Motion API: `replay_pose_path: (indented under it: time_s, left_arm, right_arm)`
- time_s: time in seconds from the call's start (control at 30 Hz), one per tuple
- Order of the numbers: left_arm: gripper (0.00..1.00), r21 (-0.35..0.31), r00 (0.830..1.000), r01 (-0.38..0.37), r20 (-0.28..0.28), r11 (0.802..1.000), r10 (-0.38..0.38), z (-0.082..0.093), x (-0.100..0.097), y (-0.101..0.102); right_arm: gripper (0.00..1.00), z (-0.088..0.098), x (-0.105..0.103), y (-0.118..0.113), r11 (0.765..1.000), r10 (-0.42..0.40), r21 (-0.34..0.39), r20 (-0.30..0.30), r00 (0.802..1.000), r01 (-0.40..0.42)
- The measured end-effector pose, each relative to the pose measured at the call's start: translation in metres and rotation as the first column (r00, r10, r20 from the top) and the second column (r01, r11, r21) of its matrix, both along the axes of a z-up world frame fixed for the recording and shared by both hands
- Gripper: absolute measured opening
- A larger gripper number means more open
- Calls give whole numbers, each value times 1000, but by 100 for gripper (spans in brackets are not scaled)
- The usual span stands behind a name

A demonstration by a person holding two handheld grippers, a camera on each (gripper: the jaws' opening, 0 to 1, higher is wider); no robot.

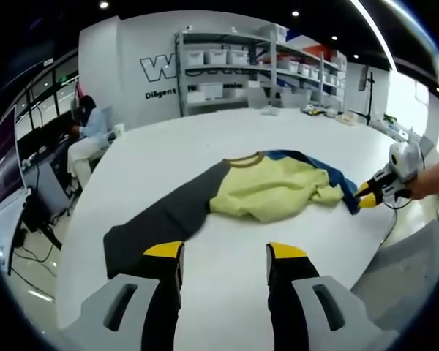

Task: Fold the garment on the visible template until the final outline fits inside the template.

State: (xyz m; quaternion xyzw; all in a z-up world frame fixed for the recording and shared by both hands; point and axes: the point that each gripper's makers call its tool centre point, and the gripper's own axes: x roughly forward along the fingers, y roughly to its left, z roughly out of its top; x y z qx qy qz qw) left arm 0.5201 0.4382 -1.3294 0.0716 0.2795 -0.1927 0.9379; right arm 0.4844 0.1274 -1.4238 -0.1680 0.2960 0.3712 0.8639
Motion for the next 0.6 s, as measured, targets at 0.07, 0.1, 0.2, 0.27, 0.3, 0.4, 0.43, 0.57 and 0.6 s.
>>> replay_pose_path:
  time_s: [0.07, 0.1, 0.2, 0.27, 0.3, 0.4, 0.43, 0.57, 0.6]
  left_arm:
    - [48, 0, 1000, -3, -1, 1000, 3, 0, -1, 2]
    - [48, 1, 1000, -5, -2, 1000, 5, -1, -1, 3]
    - [48, 1, 1000, -13, -4, 1000, 13, -1, -2, 6]
    - [48, 2, 1000, -14, -4, 1000, 14, -2, -2, 6]
    - [48, 1, 1000, -14, -5, 1000, 14, -2, -2, 7]
    - [47, -1, 1000, -17, -7, 1000, 17, -3, -3, 7]
    - [47, -2, 1000, -16, -6, 1000, 16, -2, -4, 6]
    - [47, -4, 1000, -15, -6, 1000, 15, -2, -4, 6]
    - [47, -5, 1000, -16, -4, 1000, 16, -2, -3, 6]
  right_arm:
    - [14, -8, -1, -1, 1000, 3, -25, -8, 1000, -3]
    - [15, -11, -2, -1, 999, 7, -41, -8, 1000, -8]
    - [16, -25, -5, -8, 991, 32, -130, -18, 999, -34]
    - [14, -25, -1, -6, 996, 16, -82, -5, 1000, -16]
    - [9, -26, 0, -6, 997, 16, -81, 4, 1000, -15]
    - [0, -26, 3, -12, 996, 10, -90, 23, 1000, -8]
    - [0, -24, 4, -13, 997, 4, -81, 14, 1000, -3]
    - [0, -3, 10, -16, 999, -46, 28, 2, 999, 46]
    - [0, 11, 15, -20, 996, -63, 69, 16, 998, 62]
